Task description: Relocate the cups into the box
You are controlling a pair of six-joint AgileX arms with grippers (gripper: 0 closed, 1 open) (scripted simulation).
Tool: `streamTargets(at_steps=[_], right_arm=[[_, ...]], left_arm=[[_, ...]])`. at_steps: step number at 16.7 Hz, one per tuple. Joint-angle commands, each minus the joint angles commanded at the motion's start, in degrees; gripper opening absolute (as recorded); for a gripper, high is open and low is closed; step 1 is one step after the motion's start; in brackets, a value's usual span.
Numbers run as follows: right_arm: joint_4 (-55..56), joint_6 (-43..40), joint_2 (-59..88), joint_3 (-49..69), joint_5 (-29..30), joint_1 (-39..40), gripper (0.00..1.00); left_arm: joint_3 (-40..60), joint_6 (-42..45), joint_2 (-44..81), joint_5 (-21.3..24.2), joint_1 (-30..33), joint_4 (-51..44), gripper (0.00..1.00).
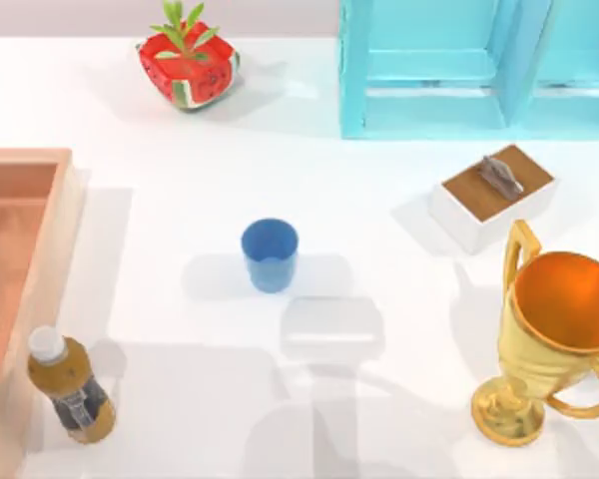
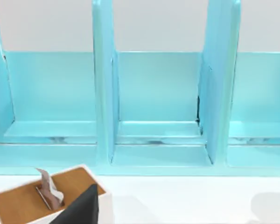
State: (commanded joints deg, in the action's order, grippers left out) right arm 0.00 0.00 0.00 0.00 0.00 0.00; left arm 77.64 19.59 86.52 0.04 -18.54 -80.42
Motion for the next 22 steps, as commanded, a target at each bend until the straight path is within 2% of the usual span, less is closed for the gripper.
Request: streamTargets(at_steps=[3,8,15,20,22], right_arm=[[0.0,0.0,0.0,0.0,0.0,0.0,1.00],[0.0,0.0,0.0,0.0,0.0,0.0,1.00],[0.0,0.0,0.0,0.0,0.0,0.0,1.00],[0.0,0.0,0.0,0.0,0.0,0.0,1.00],[0.0,0.0,0.0,0.0,0.0,0.0,1.00]], left_arm=[[-3.6,3.7,-3.8,0.0,-3.7,-0.3,0.00],[-3.7,3.9,-3.7,0.0,-3.6,-0.1,0.00],[-16.4,4.1,-3.6,0.0,-4.1,12.8,0.00],[-18.0,4.3,-3.4,0.0,-4.3,14.5,0.00],[-18.0,4.3,-3.4,0.0,-4.3,14.5,0.15]])
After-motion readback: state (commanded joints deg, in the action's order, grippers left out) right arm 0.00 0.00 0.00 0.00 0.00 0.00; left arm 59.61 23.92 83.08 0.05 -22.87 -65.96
